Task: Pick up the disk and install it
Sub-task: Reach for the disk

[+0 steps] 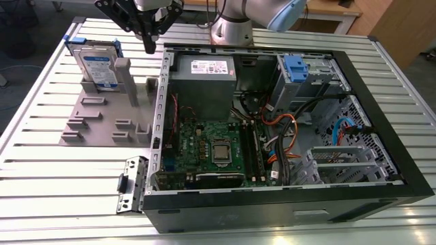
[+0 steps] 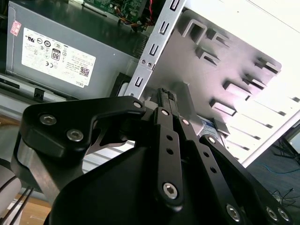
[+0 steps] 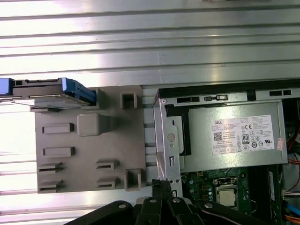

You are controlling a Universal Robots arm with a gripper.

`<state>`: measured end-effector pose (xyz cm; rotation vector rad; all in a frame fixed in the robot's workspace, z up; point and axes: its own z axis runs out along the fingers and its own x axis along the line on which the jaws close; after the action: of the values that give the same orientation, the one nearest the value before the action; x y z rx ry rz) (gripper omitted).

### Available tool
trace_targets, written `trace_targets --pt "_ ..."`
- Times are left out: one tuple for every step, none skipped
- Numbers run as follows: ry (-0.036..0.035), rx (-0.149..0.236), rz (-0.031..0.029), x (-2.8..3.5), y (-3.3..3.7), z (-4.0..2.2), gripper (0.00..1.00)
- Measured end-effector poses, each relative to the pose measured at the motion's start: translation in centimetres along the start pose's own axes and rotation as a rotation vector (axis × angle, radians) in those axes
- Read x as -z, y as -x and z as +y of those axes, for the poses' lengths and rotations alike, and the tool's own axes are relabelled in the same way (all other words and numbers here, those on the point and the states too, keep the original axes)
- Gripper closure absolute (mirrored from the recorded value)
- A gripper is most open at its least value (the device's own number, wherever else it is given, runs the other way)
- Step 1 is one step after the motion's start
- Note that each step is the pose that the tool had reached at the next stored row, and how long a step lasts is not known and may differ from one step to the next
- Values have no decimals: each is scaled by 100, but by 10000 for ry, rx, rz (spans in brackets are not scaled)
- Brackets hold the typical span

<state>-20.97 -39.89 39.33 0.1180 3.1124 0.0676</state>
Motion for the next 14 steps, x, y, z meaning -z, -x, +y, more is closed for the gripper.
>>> trace_targets --pt "0 0 0 0 -2 0 90" --pt "0 0 0 0 -4 0 90" --pt "0 1 0 0 -4 0 90" --pt "0 0 0 0 -7 -1 90" --pt "1 1 -1 0 -7 -1 90" --pt "0 1 0 0 -8 -1 90" --pt "0 0 0 0 -9 -1 90" --pt "0 0 0 0 -10 -1 90" --pt "0 0 0 0 -12 -1 90" --pt "0 -1 0 0 -16 -1 90" --pt "0 -1 0 0 -19 -1 90" --pt "0 0 0 1 -24 -2 90" --pt "0 0 0 1 -30 -2 90" --pt "0 0 0 1 -37 -3 90"
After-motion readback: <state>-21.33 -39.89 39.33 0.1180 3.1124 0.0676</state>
